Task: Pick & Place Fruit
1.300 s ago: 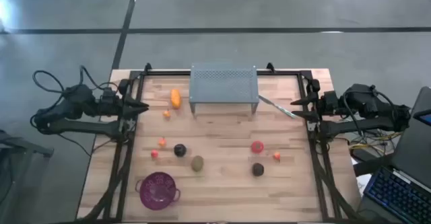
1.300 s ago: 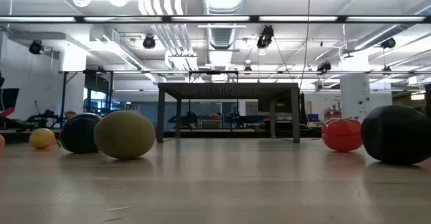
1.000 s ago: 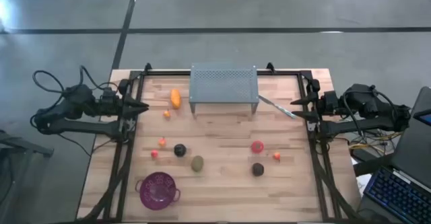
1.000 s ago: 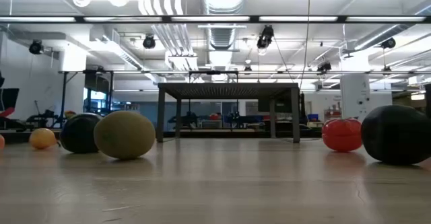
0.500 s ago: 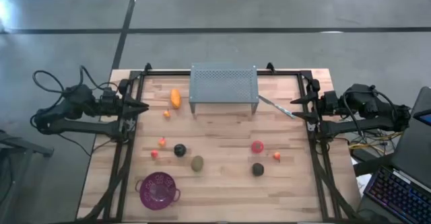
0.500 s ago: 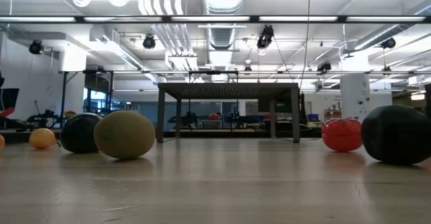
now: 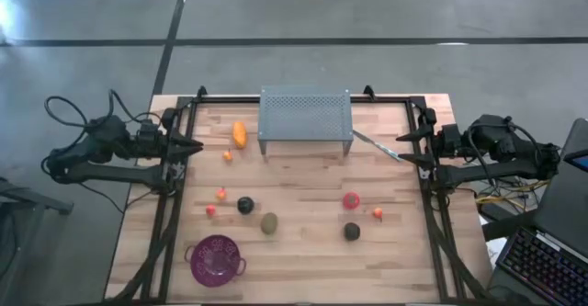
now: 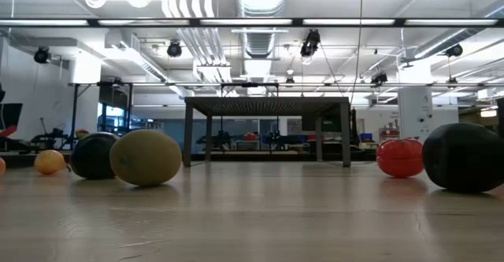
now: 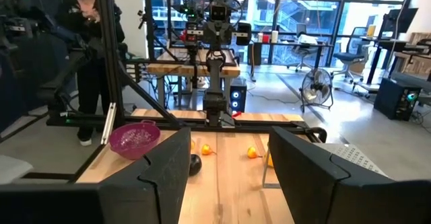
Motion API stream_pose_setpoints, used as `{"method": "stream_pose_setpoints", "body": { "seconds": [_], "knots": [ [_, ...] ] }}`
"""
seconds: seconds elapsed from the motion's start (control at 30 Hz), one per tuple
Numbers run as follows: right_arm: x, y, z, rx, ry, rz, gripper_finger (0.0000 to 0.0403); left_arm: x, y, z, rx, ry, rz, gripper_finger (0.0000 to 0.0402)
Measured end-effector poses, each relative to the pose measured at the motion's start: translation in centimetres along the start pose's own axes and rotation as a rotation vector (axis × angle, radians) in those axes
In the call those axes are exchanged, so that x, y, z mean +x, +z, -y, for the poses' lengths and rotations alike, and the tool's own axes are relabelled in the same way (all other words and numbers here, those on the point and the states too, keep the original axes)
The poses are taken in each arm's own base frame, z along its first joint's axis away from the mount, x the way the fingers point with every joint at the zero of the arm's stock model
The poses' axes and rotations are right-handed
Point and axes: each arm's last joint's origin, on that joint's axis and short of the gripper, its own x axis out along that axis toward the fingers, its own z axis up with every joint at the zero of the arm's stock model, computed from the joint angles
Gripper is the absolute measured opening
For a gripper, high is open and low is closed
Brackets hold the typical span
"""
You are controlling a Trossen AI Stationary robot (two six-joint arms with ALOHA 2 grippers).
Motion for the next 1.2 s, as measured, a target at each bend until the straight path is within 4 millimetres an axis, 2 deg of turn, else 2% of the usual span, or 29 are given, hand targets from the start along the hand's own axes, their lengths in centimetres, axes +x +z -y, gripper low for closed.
{"method": "stream_pose_setpoints", "body": {
  "seconds": [0.13, 0.27, 0.4, 0.77, 0.97, 1.13, 1.2],
  "knots": [
    [0.1, 0.2, 0.0, -0.01, 0.0, 0.022, 0.0194, 0.0, 0.0, 0.0, 0.0, 0.0, 0.0, 0.0049],
    [0.5, 1.4, 0.0, -0.049, -0.004, 0.138, 0.0184, 0.0, 0.0, 0.0, 0.0, 0.0, 0.0, 0.0046],
    [1.1, 2.2, 0.0, 0.019, 0.002, 0.213, 0.0173, 0.0, 0.1, 0.0, 0.007, 0.0, 0.01, 0.0044],
    [1.6, 2.1, 0.0, 0.038, 0.001, 0.193, 0.0142, 0.1, 1.2, 0.0, 0.005, 0.0, 0.12, 0.0044],
    [2.0, 0.8, 0.0, 0.13, 0.004, 0.053, 0.0123, 0.6, 2.2, 0.0, -0.076, -0.01, 0.22, 0.0047],
    [3.1, -1.6, 0.0, 0.128, -0.009, -0.158, 0.0107, 1.1, 2.3, 0.0, -0.167, -0.014, 0.217, 0.005],
    [3.8, -2.5, 0.0, 0.131, -0.012, -0.203, 0.0101, 1.8, 1.7, 0.1, -0.152, -0.036, 0.149, 0.0061]
  ]
}}
